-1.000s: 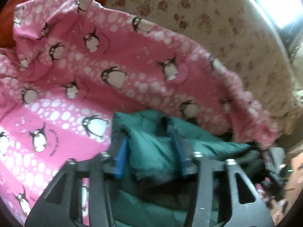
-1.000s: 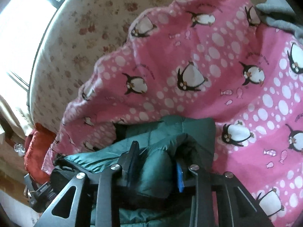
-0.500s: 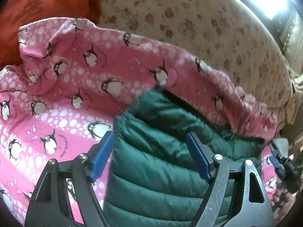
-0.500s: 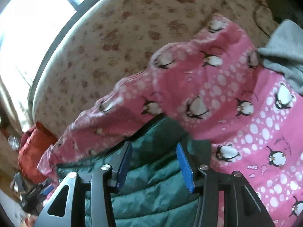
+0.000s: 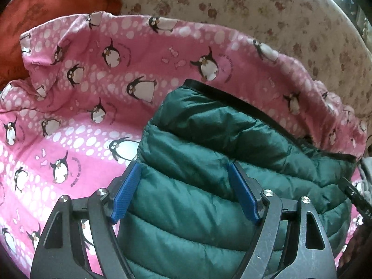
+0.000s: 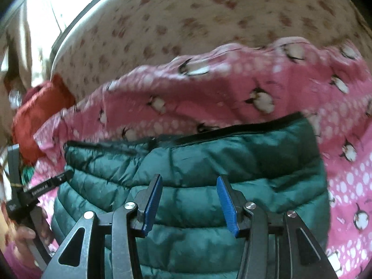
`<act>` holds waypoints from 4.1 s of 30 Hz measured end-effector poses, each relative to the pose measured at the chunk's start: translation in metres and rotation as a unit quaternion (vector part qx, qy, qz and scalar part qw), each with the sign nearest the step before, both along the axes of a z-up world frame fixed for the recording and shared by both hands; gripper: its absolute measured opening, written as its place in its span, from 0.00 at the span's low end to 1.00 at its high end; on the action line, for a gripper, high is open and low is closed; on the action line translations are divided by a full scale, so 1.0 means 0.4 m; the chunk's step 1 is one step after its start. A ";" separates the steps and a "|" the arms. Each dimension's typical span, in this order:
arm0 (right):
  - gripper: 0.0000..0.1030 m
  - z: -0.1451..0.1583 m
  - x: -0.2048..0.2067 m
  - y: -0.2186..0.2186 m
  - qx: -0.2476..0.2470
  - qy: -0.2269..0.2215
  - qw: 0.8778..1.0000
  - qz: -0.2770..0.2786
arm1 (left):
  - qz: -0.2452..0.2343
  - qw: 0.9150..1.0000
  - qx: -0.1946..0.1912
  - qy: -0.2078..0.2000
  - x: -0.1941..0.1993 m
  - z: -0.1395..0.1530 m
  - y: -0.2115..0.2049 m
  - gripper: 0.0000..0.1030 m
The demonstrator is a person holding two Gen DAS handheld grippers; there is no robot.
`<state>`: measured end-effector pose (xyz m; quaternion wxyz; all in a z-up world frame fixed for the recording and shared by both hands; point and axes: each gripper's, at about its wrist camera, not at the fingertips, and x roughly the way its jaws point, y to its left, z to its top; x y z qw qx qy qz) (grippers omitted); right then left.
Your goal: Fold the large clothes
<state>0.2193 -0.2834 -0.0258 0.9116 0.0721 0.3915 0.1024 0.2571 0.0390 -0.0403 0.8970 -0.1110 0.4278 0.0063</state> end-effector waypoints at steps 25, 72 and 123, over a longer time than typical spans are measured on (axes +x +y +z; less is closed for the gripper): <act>0.45 -0.087 0.100 0.007 -0.020 0.033 0.999 -0.015 | -0.012 1.000 0.003 -0.024 0.015 0.019 -0.004 0.78; 0.62 -0.057 -0.115 -0.091 -0.050 0.012 0.997 -0.063 | 0.018 1.000 0.015 0.010 0.038 -0.036 0.023 0.89; 0.80 -0.076 -0.277 -0.234 -0.009 0.067 0.988 -0.140 | -0.016 0.997 -0.076 0.025 -0.183 -0.047 0.128 0.89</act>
